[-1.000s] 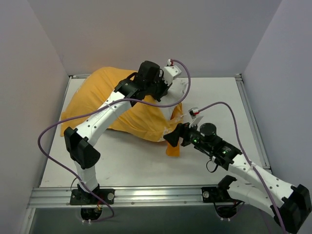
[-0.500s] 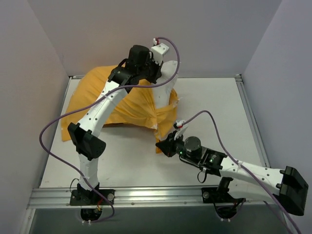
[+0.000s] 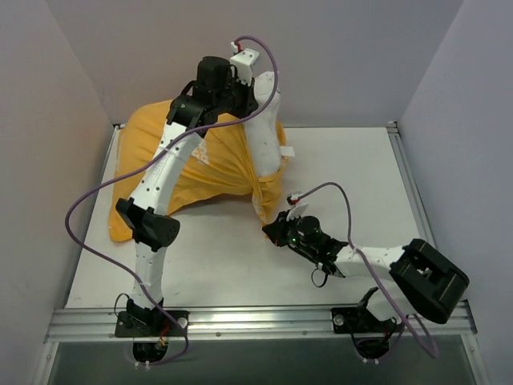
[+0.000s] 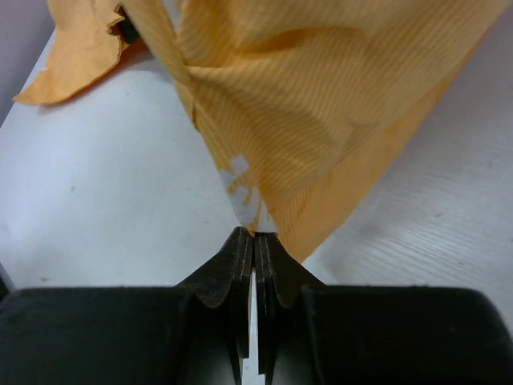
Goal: Remove the pillowcase from the pillow
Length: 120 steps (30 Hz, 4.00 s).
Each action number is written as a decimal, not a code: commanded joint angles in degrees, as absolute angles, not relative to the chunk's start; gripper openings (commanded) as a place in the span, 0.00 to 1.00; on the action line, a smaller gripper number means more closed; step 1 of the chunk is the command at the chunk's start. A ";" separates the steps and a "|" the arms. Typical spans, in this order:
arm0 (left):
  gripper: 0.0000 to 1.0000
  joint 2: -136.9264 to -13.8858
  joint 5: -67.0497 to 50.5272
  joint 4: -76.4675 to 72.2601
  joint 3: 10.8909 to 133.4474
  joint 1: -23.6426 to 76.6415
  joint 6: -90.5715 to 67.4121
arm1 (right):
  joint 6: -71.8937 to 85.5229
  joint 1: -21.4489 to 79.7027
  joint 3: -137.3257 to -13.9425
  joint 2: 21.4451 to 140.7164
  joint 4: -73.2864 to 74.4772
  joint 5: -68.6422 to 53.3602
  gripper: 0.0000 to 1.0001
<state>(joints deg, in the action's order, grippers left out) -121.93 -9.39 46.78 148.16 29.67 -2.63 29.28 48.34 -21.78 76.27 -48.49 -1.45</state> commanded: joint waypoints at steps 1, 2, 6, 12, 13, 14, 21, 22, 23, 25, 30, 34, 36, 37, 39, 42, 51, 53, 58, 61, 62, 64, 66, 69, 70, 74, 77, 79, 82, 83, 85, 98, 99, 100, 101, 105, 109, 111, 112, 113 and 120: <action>0.02 -115.49 -8.97 34.81 154.86 25.76 -4.66 | 33.30 44.75 -16.62 81.80 -52.97 -11.06 0.00; 0.02 -115.40 -9.14 34.46 155.39 25.14 -4.57 | 34.44 43.95 -15.83 83.04 -53.87 -11.68 0.00; 0.02 -115.23 -9.32 34.54 155.04 23.20 -4.57 | 34.10 45.17 -15.99 89.02 -56.33 -12.74 0.00; 0.02 -116.02 -9.40 32.26 156.44 19.61 -4.66 | 34.09 50.19 -18.02 92.02 -56.59 -12.83 0.00; 0.02 -115.75 -9.67 32.43 156.45 19.25 -4.66 | 34.71 48.62 -16.19 92.02 -58.69 -12.92 0.00; 0.02 -115.49 -9.75 33.65 155.92 19.16 -4.31 | 35.15 47.30 -15.56 91.93 -59.32 -13.35 0.00; 0.02 -105.04 -15.02 34.10 129.92 23.11 -5.27 | 26.73 43.68 -29.87 73.10 -27.22 -9.87 0.69; 0.02 -104.77 -15.46 34.80 128.16 23.38 -5.45 | 24.98 43.25 -32.67 69.91 -24.55 -8.28 0.78; 0.02 -104.68 -15.47 35.07 127.62 23.81 -5.45 | 23.92 42.98 -34.00 67.18 -21.74 -6.87 0.80; 0.02 -104.59 -15.29 35.77 127.09 25.39 -4.93 | 20.94 42.37 -36.72 60.14 -15.14 -5.72 0.83; 0.02 -104.94 -14.50 36.74 127.35 28.65 -4.13 | 18.46 41.84 -48.22 57.99 -9.49 -5.27 0.99; 0.02 -105.12 -15.03 37.27 128.32 29.79 -5.71 | 20.03 41.31 -57.03 67.66 -9.84 -5.71 1.00; 0.02 -104.94 -14.94 37.26 128.15 30.41 -5.89 | 23.53 40.87 -59.05 72.13 -12.11 -6.41 1.00; 0.02 -104.85 -14.85 37.18 127.97 30.50 -5.89 | 24.86 40.00 -60.19 73.20 -12.74 -6.42 1.00; 0.02 -104.85 -14.94 37.18 127.97 30.50 -5.89 | 28.72 38.94 -60.56 75.13 -13.88 -4.49 1.00; 0.02 -105.03 -15.03 37.26 127.79 30.67 -5.98 | 30.23 38.50 -60.21 76.20 -14.67 -0.19 1.00; 0.02 -105.38 -17.49 37.18 128.76 31.02 -6.94 | 35.24 35.78 -52.84 81.46 -29.21 -8.15 1.00; 0.02 -105.38 -17.67 37.09 128.58 31.55 -7.12 | 34.64 35.68 -52.47 83.14 -33.20 -11.59 1.00; 0.02 -106.00 -19.60 36.83 128.85 33.31 -9.14 | 33.40 35.77 -54.49 88.24 -38.22 -13.44 1.00; 0.02 -106.35 -19.77 36.91 129.55 34.71 -9.05 | 33.57 35.51 -53.36 88.77 -43.41 -14.50 0.93; 0.02 -106.35 -19.95 36.83 129.72 34.80 -9.49 | 33.92 35.42 -53.09 88.94 -44.64 -14.94 0.75; 0.02 -106.52 -20.39 36.91 129.64 34.72 -9.67 | 34.97 35.07 -52.74 89.47 -46.49 -16.43 0.32; 0.02 -106.35 -20.39 37.00 129.38 34.63 -9.05 | 36.12 34.89 -51.86 89.30 -47.63 -15.74 0.00; 0.02 -106.26 -20.39 37.61 128.67 34.28 -8.00 | 37.35 34.63 -49.66 88.07 -49.04 -14.50 0.00; 0.02 -106.26 -20.30 38.40 128.58 34.19 -7.39 | 37.53 34.63 -49.14 87.54 -49.30 -14.15 0.00; 0.59 -105.91 -16.54 41.83 128.41 34.01 0.76 | 38.40 34.63 -47.37 85.17 -49.40 -13.18 0.00; 0.93 -104.51 -15.03 43.68 128.06 33.49 5.52 | 39.20 34.54 -46.23 84.99 -50.18 -13.62 0.00; 0.94 -102.84 -15.29 44.82 128.06 32.79 6.24 | 40.25 34.54 -45.35 84.99 -51.67 -13.88 0.00; 0.94 -99.50 -18.62 47.01 125.78 30.50 7.46 | 41.31 34.54 -45.09 85.52 -53.17 -14.41 0.00; 0.94 -98.62 -18.81 48.24 124.73 29.72 9.73 | 41.48 34.54 -45.26 85.60 -52.83 -14.41 0.00; 0.94 -96.25 -14.97 52.11 118.78 29.79 13.25 | 42.01 34.54 -45.61 85.43 -51.69 -13.80 0.00; 0.83 -84.99 -3.08 40.08 84.56 33.75 20.92 | 42.71 35.24 -46.40 84.99 -49.66 -12.83 0.00; 0.77 -85.16 -3.16 39.47 84.20 33.66 20.74 | 42.80 35.33 -46.58 84.90 -49.57 -12.83 0.00; 0.76 -85.34 -3.34 39.20 83.85 33.49 20.31 | 42.80 35.33 -46.58 84.82 -49.48 -12.83 0.00; 0.74 -85.69 -3.43 39.03 83.41 33.57 20.04 | 42.89 35.33 -46.76 84.55 -49.13 -13.09 0.00; 0.35 -86.22 -3.42 38.41 82.62 32.96 18.90 | 43.06 35.07 -47.11 83.67 -48.25 -13.89 0.00; 0.02 -85.43 -3.17 39.02 81.13 31.56 19.24 | 43.07 33.67 -46.76 80.78 -45.89 -14.59 0.00; 0.02 -84.47 -1.94 37.89 79.37 29.63 19.77 | 43.33 32.53 -46.67 77.97 -44.48 -16.33 0.00; 0.02 -84.11 -0.63 37.18 76.93 28.84 20.91 | 44.11 30.95 -46.32 75.96 -44.12 -17.22 0.00; 0.02 -83.33 -0.01 36.31 75.51 27.87 21.79 | 44.56 29.98 -46.06 74.89 -43.16 -18.18 0.00; 0.02 -79.19 4.31 32.00 65.92 20.05 27.77 | 46.06 18.38 -41.40 63.73 -37.11 -27.50 0.00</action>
